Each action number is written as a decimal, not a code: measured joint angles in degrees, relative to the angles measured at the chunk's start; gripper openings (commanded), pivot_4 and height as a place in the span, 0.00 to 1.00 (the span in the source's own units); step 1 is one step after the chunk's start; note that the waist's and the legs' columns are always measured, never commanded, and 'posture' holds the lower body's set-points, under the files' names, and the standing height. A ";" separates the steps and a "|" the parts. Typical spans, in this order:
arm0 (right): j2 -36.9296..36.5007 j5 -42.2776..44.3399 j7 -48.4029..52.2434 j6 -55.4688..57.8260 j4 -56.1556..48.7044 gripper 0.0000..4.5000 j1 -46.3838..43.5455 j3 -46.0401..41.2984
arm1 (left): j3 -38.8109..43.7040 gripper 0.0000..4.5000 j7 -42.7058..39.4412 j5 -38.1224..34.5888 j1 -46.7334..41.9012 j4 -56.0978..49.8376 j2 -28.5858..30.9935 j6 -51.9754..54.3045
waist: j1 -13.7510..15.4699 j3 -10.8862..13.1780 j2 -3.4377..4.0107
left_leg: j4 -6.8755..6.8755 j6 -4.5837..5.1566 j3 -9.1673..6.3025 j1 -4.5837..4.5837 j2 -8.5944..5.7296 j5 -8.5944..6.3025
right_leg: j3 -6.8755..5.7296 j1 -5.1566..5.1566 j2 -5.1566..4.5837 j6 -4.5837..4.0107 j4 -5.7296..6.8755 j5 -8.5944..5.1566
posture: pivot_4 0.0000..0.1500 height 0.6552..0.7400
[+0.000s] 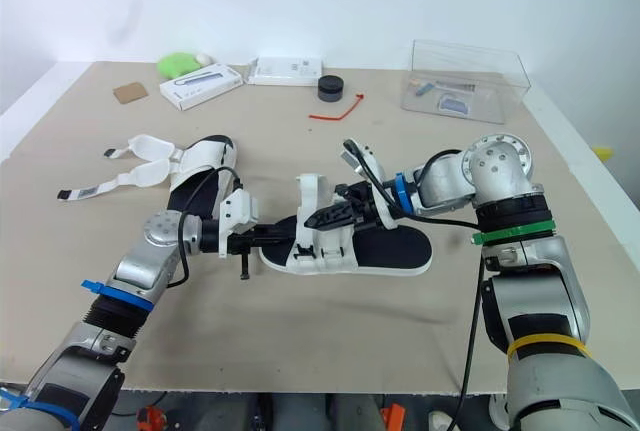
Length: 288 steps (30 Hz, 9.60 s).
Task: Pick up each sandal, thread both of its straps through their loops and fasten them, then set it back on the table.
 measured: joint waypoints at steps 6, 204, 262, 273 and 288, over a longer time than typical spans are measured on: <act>0.01 -3.05 0.64 -0.22 -1.07 0.01 0.15 0.21 | -0.01 0.00 0.04 0.00 0.06 -0.14 0.11 0.10 | 0.00 0.00 0.00 | 0.00 0.00 0.00 0.00 0.00 0.00 | 0.00 0.00 0.00 0.00 0.00 0.00 | 1.00 1.00; -0.57 25.06 -23.50 -4.96 -0.94 0.02 6.83 3.99 | -0.86 0.00 1.49 0.18 0.85 -0.64 0.80 -1.02 | -0.02 -0.02 0.02 | 0.00 0.00 0.03 0.02 0.00 0.00 | 0.01 0.02 -0.01 0.02 -0.02 0.06 | 1.00 1.00; -1.21 -11.31 -2.15 -4.36 -32.28 0.02 9.98 3.39 | -0.85 0.00 2.20 1.05 0.84 0.05 -0.08 -2.32 | 0.04 -0.13 0.02 | 0.01 0.00 0.00 0.06 -0.02 0.00 | -0.02 0.07 -0.04 0.02 -0.03 0.06 | 1.00 1.00; 2.44 -15.47 2.73 -1.32 -30.51 0.59 7.04 -0.85 | -0.77 0.00 2.32 1.05 0.79 0.55 -0.09 -2.36 | 0.01 -0.12 0.03 | 0.02 -0.03 0.05 0.08 -0.03 0.02 | -0.06 0.04 -0.03 0.02 0.01 0.11 | 1.00 1.00; 8.30 -22.56 3.36 0.12 -24.36 0.00 5.11 -5.15 | -0.69 0.00 2.24 1.03 0.55 1.13 -0.41 -2.39 | 0.07 -0.11 0.04 | 0.02 -0.03 0.03 0.05 -0.06 0.03 | -0.12 0.03 -0.09 0.01 0.01 0.11 | 1.00 1.00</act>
